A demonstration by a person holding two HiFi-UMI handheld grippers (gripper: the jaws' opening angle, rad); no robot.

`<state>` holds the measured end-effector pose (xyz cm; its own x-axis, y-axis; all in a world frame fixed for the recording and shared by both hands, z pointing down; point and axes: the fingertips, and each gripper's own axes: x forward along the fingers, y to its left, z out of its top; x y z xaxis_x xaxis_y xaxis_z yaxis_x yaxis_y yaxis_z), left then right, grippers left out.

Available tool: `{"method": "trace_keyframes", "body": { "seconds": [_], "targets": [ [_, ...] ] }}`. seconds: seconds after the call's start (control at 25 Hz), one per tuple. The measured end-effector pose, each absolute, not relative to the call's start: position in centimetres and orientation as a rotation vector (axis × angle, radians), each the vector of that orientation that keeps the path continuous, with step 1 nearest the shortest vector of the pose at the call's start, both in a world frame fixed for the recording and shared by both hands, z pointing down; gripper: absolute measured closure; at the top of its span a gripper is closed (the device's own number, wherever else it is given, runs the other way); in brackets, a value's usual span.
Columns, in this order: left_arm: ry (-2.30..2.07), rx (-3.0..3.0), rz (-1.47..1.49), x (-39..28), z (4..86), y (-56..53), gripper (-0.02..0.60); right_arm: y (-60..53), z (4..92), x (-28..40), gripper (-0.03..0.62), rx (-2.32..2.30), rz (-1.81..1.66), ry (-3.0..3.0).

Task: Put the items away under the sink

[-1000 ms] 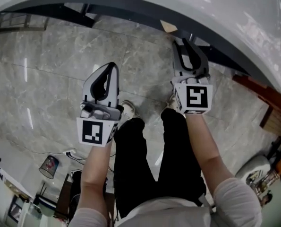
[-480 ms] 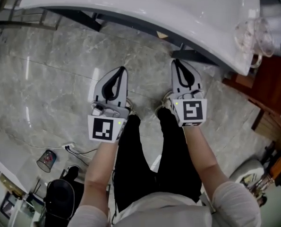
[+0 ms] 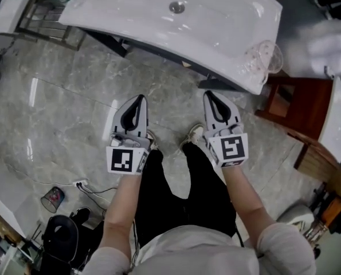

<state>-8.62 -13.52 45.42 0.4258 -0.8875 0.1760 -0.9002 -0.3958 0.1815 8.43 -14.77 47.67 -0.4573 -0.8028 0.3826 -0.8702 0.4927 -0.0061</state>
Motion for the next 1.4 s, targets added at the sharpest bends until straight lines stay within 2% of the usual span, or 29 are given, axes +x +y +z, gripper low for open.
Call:
{"method": "trace_keyframes", "body": {
  "seconds": [0.4, 0.96, 1.24, 1.4],
  "targets": [
    [-1.676, 2.431, 0.006, -10.9, 33.9, -13.4, 0.578, -14.6, 34.6, 9.3, 0.553, 1.451, 0.313, -2.515],
    [-1.728, 2.566, -0.113, -8.5, 19.8, -9.3, 0.578, -11.9, 18.8, 9.3, 0.553, 1.279, 0.205, -2.887],
    [-1.88, 2.513, -0.216, -10.6, 15.1, -7.7, 0.578, -10.6, 14.4, 10.6, 0.553, 1.24, 0.149, -2.961],
    [-1.936, 2.459, -0.2, -12.1, 15.3, -6.8, 0.578, -11.0, 14.0, 11.0, 0.553, 1.275, 0.164, -2.967]
  ]
}}
